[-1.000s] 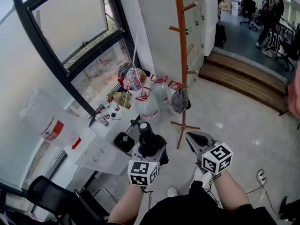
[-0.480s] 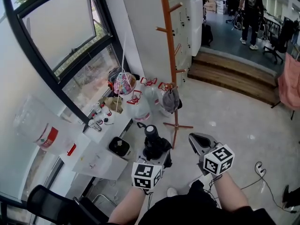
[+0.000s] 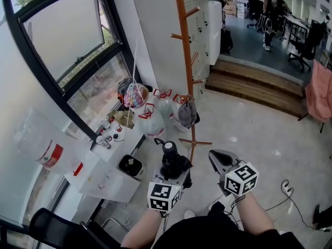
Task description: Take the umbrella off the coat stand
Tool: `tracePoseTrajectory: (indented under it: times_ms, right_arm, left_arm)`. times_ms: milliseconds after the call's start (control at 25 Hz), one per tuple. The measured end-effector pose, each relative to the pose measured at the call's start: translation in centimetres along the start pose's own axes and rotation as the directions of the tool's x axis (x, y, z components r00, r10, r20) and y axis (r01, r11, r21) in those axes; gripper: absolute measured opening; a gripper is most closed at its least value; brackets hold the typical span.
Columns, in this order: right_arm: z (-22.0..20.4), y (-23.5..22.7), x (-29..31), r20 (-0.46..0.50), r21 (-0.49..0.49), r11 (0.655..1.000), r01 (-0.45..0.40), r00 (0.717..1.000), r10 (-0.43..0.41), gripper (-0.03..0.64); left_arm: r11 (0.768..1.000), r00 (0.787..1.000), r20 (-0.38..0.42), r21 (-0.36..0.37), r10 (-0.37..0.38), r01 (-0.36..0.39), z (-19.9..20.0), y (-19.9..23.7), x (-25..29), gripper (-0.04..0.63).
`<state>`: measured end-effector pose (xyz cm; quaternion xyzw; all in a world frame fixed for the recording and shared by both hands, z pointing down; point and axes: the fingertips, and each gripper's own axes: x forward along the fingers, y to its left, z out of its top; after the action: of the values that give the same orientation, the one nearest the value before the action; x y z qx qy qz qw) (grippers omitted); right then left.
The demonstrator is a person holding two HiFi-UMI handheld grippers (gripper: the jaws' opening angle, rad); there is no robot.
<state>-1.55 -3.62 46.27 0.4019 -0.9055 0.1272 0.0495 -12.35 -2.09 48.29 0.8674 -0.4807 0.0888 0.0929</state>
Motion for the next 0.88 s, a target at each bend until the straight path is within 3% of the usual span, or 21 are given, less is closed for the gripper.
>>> tracePoseTrajectory:
  times_ms: [880]
  right_arm:
    - [0.2,1.1,-0.6,0.000,-0.024,1.000,0.000,1.000,0.000,0.054]
  left_arm:
    - [1.000,1.000,0.017,0.000,-0.011,0.011,0.2,-0.5,-0.6,0.253]
